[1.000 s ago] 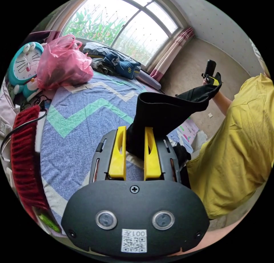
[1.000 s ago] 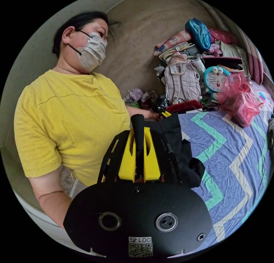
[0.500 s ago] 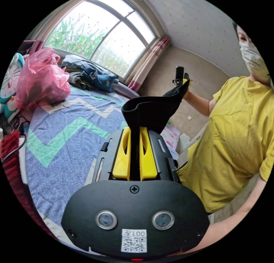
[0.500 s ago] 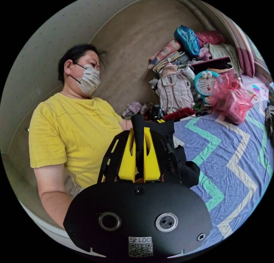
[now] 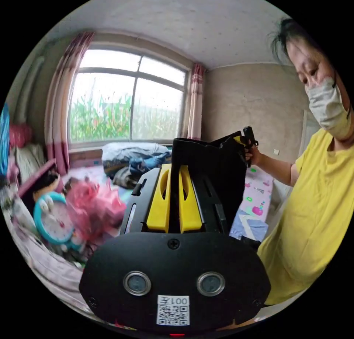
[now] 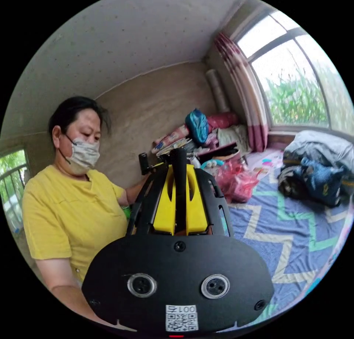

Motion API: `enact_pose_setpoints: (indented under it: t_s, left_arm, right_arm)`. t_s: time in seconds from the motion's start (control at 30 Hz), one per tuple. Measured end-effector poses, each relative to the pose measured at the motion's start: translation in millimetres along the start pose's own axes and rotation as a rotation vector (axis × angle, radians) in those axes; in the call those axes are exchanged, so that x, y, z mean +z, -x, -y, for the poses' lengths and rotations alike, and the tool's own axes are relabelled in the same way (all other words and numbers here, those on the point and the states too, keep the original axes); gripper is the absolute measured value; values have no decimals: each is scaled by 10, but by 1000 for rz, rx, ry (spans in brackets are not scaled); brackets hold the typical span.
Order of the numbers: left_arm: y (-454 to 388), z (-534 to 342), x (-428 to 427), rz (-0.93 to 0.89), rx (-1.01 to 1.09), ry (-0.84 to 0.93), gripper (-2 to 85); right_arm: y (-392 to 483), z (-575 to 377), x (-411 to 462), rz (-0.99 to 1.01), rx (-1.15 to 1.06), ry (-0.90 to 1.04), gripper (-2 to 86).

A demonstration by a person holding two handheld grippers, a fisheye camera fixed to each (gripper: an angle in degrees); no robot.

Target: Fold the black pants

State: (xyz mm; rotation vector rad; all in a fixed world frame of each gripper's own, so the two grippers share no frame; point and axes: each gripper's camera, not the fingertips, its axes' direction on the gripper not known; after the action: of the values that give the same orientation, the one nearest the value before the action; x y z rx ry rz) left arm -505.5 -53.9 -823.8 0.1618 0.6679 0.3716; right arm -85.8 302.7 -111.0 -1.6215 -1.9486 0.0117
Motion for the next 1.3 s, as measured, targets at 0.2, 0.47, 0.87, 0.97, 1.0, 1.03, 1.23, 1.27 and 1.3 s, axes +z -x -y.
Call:
enact_pose_setpoints:
  t_s: [0.2,0.47,0.87,0.97,1.0,1.03,1.23,1.27,1.3]
  left_arm:
    - [-1169,1039,-184,37,301,-102,-10]
    - [-3236,1729,-520,253,534,-297,-11]
    - [-4697,1343,-166,328,463,-330,-10]
    - [-4702,1144,30,285,437,-301,-10]
    - [-4687,1051,121,271,434,-285,-10]
    - [-4656,947,212,261,430,-274,-10]
    - [-4277,384,628,238,378,-210,-10]
    - [-4239,330,659,243,378,-207,-10]
    - [-4168,232,720,252,381,-202,-10]
  right_arm:
    - [1627,822,-942,-269,-327,-107,31]
    - [4229,1381,-2160,-687,-654,-125,25]
    - [5750,1276,-2792,-845,-562,-49,22]
    - [5875,1291,-2856,-819,-480,-44,22]
    - [5898,1291,-2858,-820,-471,-44,22]
    - [5939,1294,-2852,-820,-458,-40,21]
    - [6056,1295,-2661,-699,-444,24,21]
    - [6062,1294,-2610,-680,-441,41,21]
    - [6063,1296,-2588,-677,-437,49,21]
